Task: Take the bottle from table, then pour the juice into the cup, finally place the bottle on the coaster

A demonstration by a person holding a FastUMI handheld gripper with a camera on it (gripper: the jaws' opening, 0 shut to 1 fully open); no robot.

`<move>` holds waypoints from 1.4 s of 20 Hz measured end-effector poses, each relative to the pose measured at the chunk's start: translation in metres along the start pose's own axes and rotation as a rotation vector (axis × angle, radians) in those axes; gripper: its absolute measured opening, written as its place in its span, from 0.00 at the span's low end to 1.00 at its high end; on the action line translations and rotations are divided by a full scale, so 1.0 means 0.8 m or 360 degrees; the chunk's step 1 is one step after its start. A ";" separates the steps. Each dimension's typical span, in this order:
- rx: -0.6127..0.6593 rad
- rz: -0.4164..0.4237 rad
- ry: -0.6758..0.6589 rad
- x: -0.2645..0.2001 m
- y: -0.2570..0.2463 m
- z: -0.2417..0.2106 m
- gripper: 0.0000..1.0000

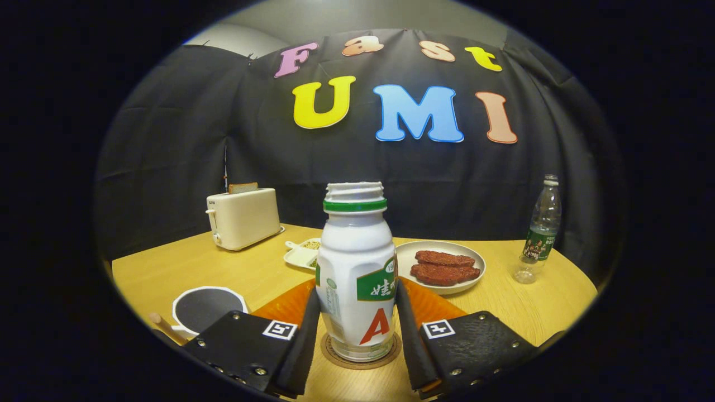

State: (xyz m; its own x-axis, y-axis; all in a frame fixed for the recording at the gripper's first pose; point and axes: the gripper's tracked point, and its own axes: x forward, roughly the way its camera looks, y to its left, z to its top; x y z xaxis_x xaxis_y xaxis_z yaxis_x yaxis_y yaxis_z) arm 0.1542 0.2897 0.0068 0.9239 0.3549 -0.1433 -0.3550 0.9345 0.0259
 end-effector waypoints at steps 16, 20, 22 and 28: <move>0.0068 -0.0005 -0.0091 -0.004 -0.010 0.001 0.77; 0.0026 -0.0022 -0.0172 -0.014 -0.018 0.029 0.98; 0.0015 -0.0031 -0.0244 -0.027 -0.013 0.053 0.98; -0.0128 -0.0082 -0.0446 -0.081 -0.005 0.127 0.97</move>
State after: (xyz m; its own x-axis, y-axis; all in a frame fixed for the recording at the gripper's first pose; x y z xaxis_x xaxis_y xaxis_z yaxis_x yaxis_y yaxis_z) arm 0.1104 0.2655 0.1166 0.9406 0.3109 0.1365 -0.3062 0.9504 -0.0542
